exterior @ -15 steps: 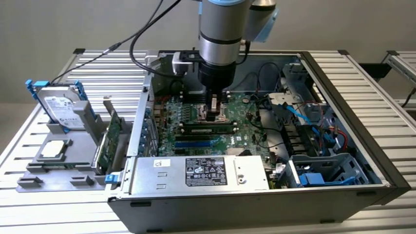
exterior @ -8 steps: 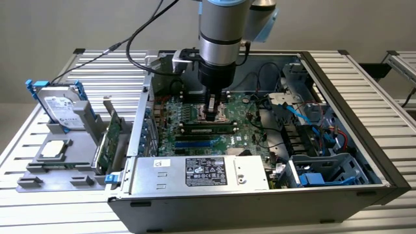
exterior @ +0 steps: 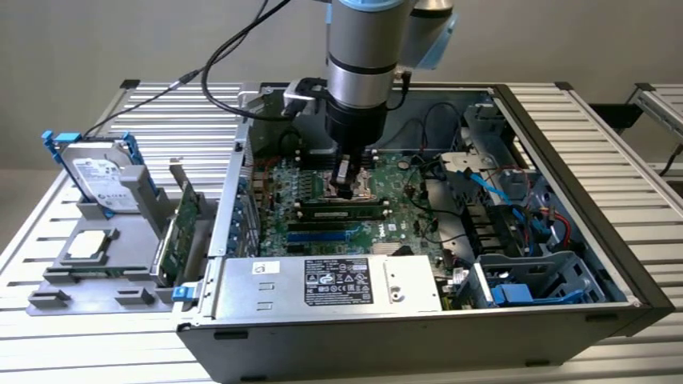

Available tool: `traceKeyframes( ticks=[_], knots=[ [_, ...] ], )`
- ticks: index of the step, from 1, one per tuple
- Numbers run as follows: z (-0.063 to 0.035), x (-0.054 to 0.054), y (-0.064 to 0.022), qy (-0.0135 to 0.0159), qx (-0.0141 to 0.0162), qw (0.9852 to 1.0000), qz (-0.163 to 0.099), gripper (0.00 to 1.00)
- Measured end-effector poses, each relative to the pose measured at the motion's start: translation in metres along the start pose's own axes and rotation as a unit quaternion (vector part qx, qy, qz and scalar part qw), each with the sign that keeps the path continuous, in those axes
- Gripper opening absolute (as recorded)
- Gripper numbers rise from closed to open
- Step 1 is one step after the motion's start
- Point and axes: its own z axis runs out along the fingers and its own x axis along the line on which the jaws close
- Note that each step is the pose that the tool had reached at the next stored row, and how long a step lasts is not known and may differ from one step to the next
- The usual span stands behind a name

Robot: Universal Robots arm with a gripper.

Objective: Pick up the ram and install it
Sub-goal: 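Press down the ram until it locks into place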

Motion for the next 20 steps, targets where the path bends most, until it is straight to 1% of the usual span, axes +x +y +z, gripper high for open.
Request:
traceKeyframes(
  ticks=[2, 5, 8, 10, 12, 15, 17, 20],
  knots=[
    [0.0002, 0.0000, 0.0000, -0.0007, -0.0001, 0.9999, 0.014, 0.11],
    [0.0005, 0.0000, 0.0000, -0.0016, -0.0002, 0.9993, 0.037, 0.11],
    [0.0007, 0.0000, 0.0000, -0.0025, -0.0003, 0.9983, 0.059, 0.11],
    [0.0008, 0.0000, 0.0000, -0.0031, -0.0003, 0.9972, 0.075, 0.11],
    [0.0010, 0.0000, 0.0000, -0.0037, -0.0004, 0.9959, 0.091, 0.11],
    [0.0011, 0.0000, -0.0001, -0.0046, -0.0004, 0.9934, 0.115, 0.11],
    [0.0012, 0.0000, -0.0001, -0.0052, -0.0005, 0.9913, 0.132, 0.11],
    [0.0013, 0.0000, -0.0001, -0.0062, -0.0005, 0.9876, 0.157, 0.11]
  ],
)
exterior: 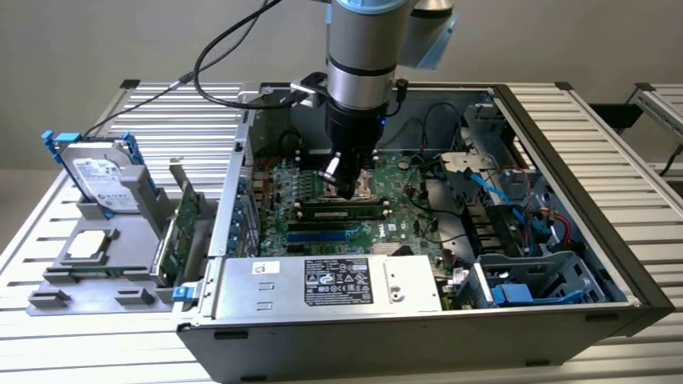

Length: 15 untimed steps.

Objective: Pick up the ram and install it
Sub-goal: 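Press down the ram until it locks into place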

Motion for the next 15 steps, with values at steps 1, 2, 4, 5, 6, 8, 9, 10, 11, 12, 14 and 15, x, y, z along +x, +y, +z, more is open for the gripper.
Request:
traceKeyframes(
  ticks=[1, 2, 4, 5, 6, 8, 9, 10, 11, 12, 14, 15],
  knots=[
    [0.0000, 0.0000, 0.0000, -0.0003, 0.0000, 1.0000, 0.008, 0.11],
    [0.0001, 0.0000, 0.0000, -0.0006, 0.0000, 0.9999, 0.017, 0.11],
    [0.0002, 0.0000, 0.0000, -0.0013, -0.0001, 0.9994, 0.034, 0.11],
    [0.0002, 0.0000, 0.0000, -0.0016, -0.0001, 0.9991, 0.043, 0.11],
    [0.0002, 0.0000, 0.0000, -0.0019, -0.0001, 0.9987, 0.051, 0.11],
    [0.0003, 0.0000, 0.0000, -0.0025, -0.0001, 0.9977, 0.068, 0.11],
    [0.0004, 0.0000, 0.0000, -0.0029, -0.0002, 0.9970, 0.077, 0.11],
    [0.0004, 0.0000, 0.0000, -0.0032, -0.0002, 0.9963, 0.086, 0.11],
    [0.0005, 0.0000, 0.0000, -0.0035, -0.0002, 0.9956, 0.094, 0.11],
    [0.0005, 0.0000, 0.0000, -0.0038, -0.0002, 0.9947, 0.102, 0.11],
    [0.0006, 0.0000, 0.0000, -0.0044, -0.0003, 0.9928, 0.119, 0.11],
    [0.0007, 0.0000, 0.0000, -0.0048, -0.0003, 0.9918, 0.128, 0.11]
  ],
)
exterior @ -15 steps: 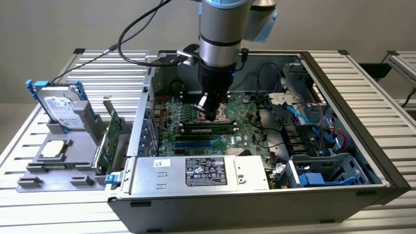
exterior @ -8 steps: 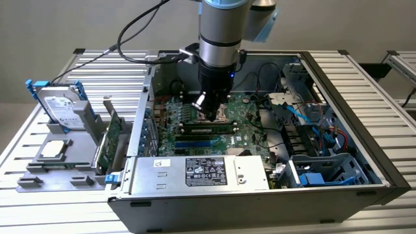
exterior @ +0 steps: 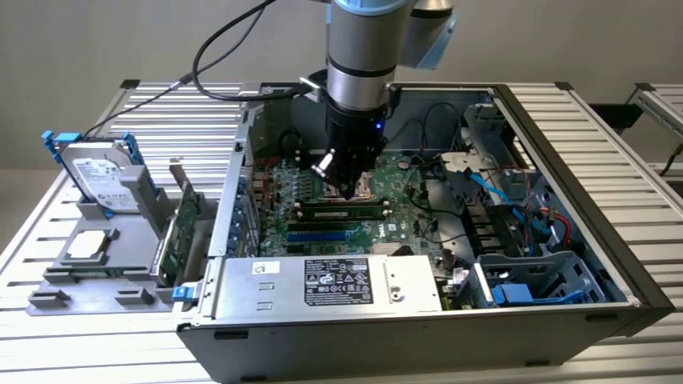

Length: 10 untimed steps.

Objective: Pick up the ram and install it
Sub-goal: 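Press down the ram until it locks into place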

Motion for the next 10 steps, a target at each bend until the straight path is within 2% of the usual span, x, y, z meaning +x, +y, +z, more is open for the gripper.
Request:
traceKeyframes(
  ticks=[5, 10],
  knots=[
    [0.0003, 0.0000, 0.0000, -0.0016, -0.0001, 0.9990, 0.044, 0.11],
    [0.0007, 0.0000, 0.0000, -0.0033, -0.0002, 0.9961, 0.088, 0.11]
  ],
)
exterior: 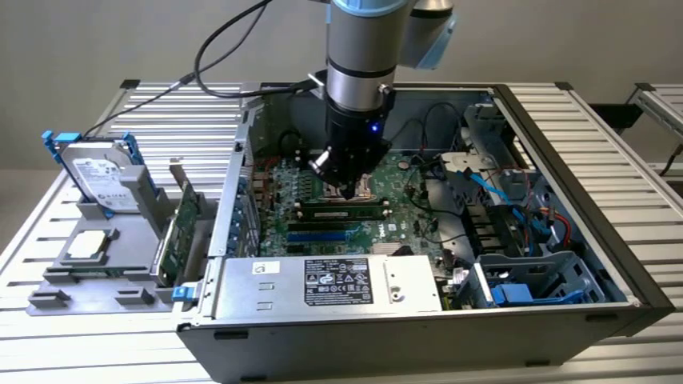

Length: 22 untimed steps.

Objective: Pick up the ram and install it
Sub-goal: 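Press down the ram until it locks into place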

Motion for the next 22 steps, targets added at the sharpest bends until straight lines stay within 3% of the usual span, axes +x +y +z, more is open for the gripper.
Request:
traceKeyframes(
  ticks=[6, 11, 17, 22],
  knots=[
    [0.0004, 0.0000, 0.0000, -0.0020, -0.0001, 0.9986, 0.052, 0.11],
    [0.0007, 0.0000, 0.0000, -0.0036, -0.0002, 0.9953, 0.097, 0.11],
    [0.0010, 0.0000, 0.0000, -0.0056, -0.0003, 0.9887, 0.150, 0.11],
    [0.0014, 0.0000, 0.0000, -0.0073, -0.0004, 0.9809, 0.194, 0.11]
  ],
)
